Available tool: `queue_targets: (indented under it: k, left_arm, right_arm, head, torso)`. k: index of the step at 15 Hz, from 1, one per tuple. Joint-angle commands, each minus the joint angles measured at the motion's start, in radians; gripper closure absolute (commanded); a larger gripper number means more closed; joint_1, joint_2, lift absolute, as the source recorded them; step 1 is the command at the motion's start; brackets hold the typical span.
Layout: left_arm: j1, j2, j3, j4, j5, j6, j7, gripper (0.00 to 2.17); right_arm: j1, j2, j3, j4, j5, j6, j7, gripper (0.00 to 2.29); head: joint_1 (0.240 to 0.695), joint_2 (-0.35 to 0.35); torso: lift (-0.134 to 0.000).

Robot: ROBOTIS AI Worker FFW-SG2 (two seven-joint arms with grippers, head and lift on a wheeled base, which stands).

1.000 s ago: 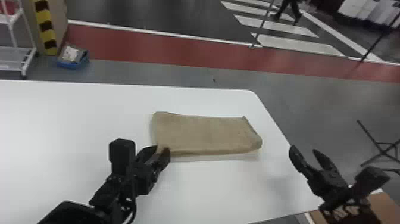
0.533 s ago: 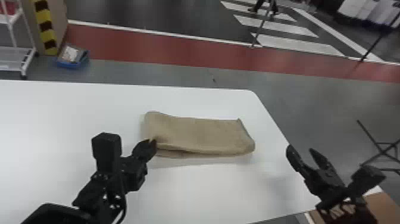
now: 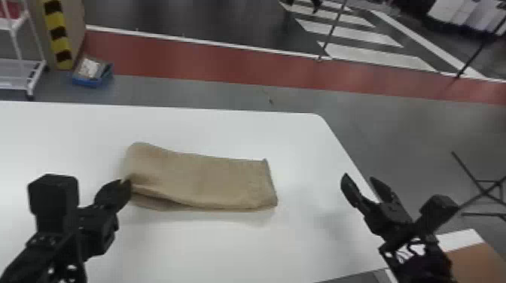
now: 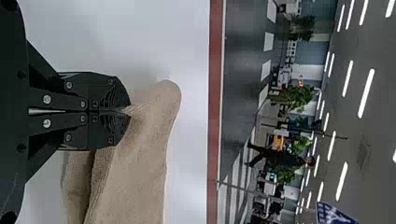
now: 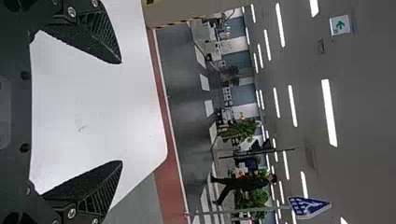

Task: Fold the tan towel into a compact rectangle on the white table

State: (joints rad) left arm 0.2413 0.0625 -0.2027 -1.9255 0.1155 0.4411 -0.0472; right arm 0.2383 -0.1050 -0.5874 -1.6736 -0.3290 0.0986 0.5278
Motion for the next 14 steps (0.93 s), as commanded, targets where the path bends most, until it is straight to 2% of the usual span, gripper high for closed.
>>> queue_targets:
  k: [1,4,5,6,7,9,10,12,14]
  left_arm:
    - [0.05,0.011,0.051,-0.047,0.0,0.0,0.0,1.21]
    - [0.107,0.037,0.074,-0.093,-0.008,0.018,-0.01,1.2]
    - [0.116,0.039,0.077,-0.099,-0.013,0.018,-0.011,0.94]
    - [0.119,0.039,0.078,-0.104,-0.028,0.018,-0.011,0.38]
    - [0.121,0.039,0.077,-0.109,-0.076,0.015,-0.008,0.0]
    - [0.122,0.039,0.088,-0.119,-0.198,0.009,0.017,0.0]
    - [0.124,0.039,0.112,-0.122,-0.208,0.0,0.018,0.04]
    - [0.118,0.037,0.158,-0.11,-0.18,-0.132,0.018,0.07]
    - [0.066,0.039,0.158,-0.053,-0.099,-0.172,-0.019,0.07]
  right_arm:
    - [-0.004,0.001,0.035,0.0,0.007,-0.001,-0.006,0.13]
    - [-0.013,0.002,0.078,0.0,0.019,-0.001,-0.017,0.13]
    - [-0.017,0.002,0.09,-0.002,0.025,-0.001,-0.023,0.13]
    - [-0.021,0.002,0.104,-0.002,0.028,-0.001,-0.029,0.13]
    - [-0.024,0.002,0.115,-0.003,0.03,0.002,-0.031,0.13]
    - [-0.024,0.002,0.13,-0.014,0.033,0.008,-0.037,0.13]
    - [-0.024,0.002,0.136,-0.014,0.033,0.017,-0.038,0.13]
    - [-0.03,0.001,0.144,-0.015,0.036,0.051,-0.038,0.1]
    - [-0.04,0.001,0.149,-0.015,0.042,0.085,-0.038,0.12]
  head:
    - [0.695,-0.35]
    - [0.695,-0.35]
    - [0.695,-0.35]
    - [0.695,-0.343]
    - [0.695,-0.335]
    - [0.695,-0.305]
    - [0.695,-0.29]
    - [0.695,-0.256]
    - [0.695,-0.216]
  torso:
    - [-0.125]
    - [-0.125]
    - [-0.125]
    - [-0.125]
    - [-0.125]
    - [-0.125]
    - [-0.125]
    - [-0.125]
    - [-0.125]
